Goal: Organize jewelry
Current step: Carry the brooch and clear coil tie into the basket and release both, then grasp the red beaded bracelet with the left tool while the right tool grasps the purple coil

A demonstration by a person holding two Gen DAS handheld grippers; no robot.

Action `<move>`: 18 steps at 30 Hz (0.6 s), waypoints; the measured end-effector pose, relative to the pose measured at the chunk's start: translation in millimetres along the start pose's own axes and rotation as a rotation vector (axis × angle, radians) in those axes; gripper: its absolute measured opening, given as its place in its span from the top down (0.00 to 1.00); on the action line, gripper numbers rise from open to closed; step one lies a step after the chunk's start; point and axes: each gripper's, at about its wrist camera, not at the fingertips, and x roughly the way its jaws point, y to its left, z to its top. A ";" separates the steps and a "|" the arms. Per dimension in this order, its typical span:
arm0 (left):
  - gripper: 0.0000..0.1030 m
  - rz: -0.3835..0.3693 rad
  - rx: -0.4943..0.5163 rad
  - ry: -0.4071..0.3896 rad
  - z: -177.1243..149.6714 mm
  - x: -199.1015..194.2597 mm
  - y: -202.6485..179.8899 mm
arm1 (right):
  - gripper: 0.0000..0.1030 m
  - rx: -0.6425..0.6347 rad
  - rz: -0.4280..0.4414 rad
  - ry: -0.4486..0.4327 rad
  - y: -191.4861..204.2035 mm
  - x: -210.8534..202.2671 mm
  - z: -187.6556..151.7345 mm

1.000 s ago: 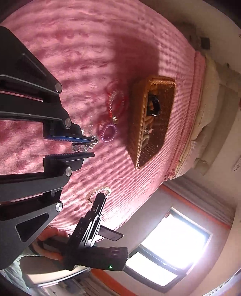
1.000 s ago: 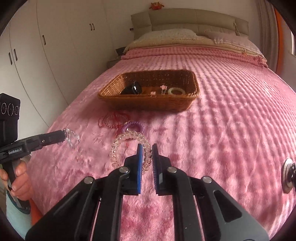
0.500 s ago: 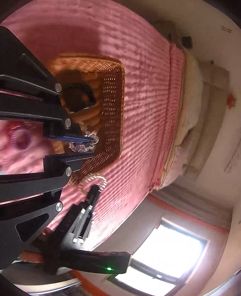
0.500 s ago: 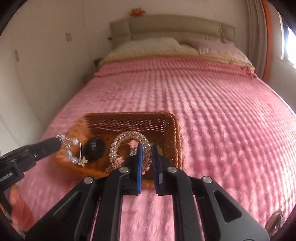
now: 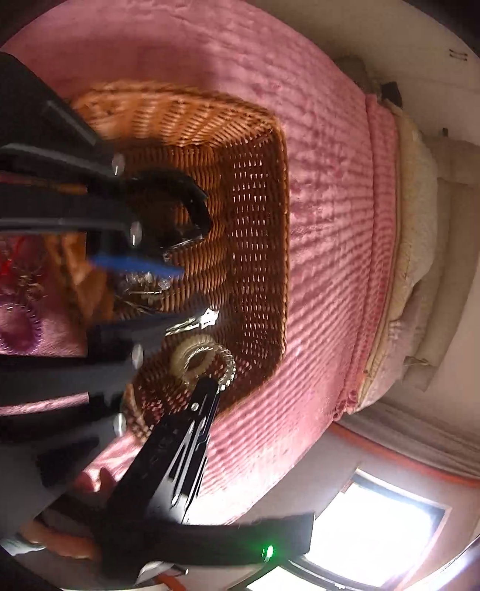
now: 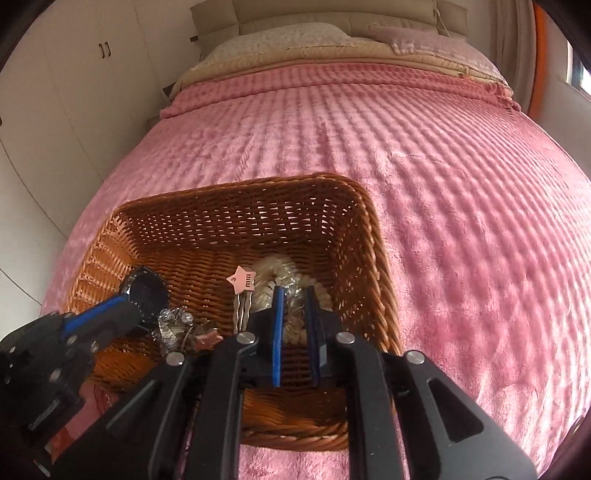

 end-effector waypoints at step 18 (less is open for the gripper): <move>0.63 -0.025 -0.104 -0.080 -84.7 -132.5 41.5 | 0.63 -0.118 0.045 -0.034 42.3 -98.5 -113.3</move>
